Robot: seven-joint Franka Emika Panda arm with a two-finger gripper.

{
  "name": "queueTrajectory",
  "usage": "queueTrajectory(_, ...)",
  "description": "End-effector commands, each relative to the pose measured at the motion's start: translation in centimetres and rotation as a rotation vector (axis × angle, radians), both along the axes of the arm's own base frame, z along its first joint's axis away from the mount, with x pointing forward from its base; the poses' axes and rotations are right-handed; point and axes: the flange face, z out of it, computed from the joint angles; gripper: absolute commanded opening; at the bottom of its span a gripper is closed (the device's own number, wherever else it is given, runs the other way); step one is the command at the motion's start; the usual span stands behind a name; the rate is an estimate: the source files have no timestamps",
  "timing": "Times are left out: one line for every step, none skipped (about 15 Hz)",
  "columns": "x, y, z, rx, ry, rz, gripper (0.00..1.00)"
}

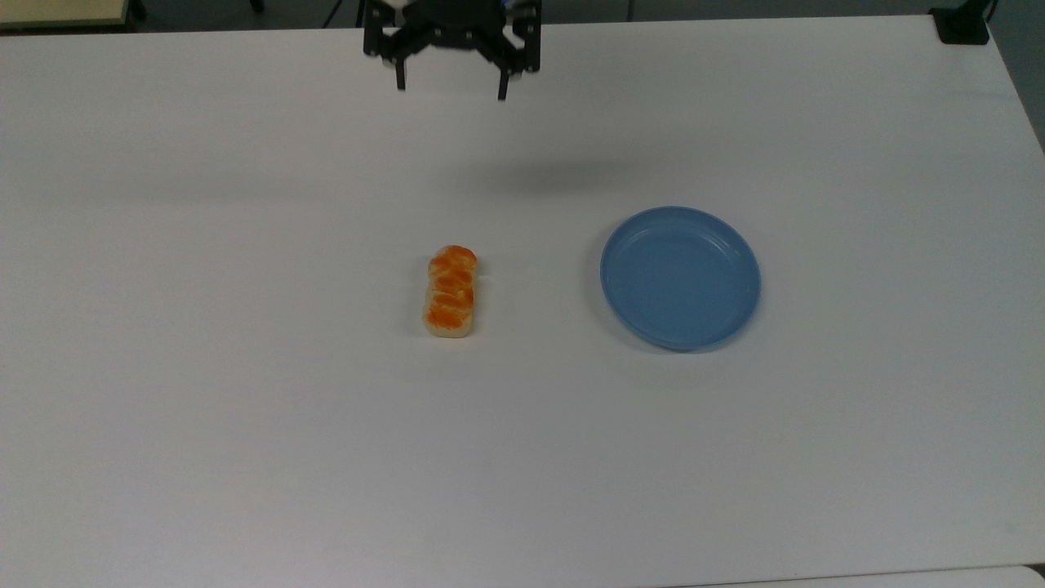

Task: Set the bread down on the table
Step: 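Open the gripper, release the bread roll, and raise the gripper away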

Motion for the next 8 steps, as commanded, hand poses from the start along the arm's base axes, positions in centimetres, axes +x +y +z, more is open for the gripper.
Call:
queueTrajectory(-2.2, -1.3, 1.2, 0.050, 0.005, -0.047, 1.00)
queueTrajectory(-2.3, -1.7, 1.4, 0.051, 0.000, -0.054, 1.00)
queueTrajectory(-2.3, -1.8, 1.5, 0.051, -0.002, -0.056, 1.00)
queueTrajectory(-2.3, -1.8, 1.5, 0.051, -0.002, -0.054, 1.00)
queueTrajectory(-2.3, -2.0, 1.5, 0.051, -0.001, -0.053, 1.00)
queueTrajectory(-2.3, -2.4, 1.6, 0.051, -0.004, -0.056, 1.00)
queueTrajectory(-2.3, -2.6, 1.7, 0.053, -0.006, -0.059, 1.00)
queueTrajectory(-2.3, -2.5, 1.8, 0.055, -0.009, -0.059, 1.00)
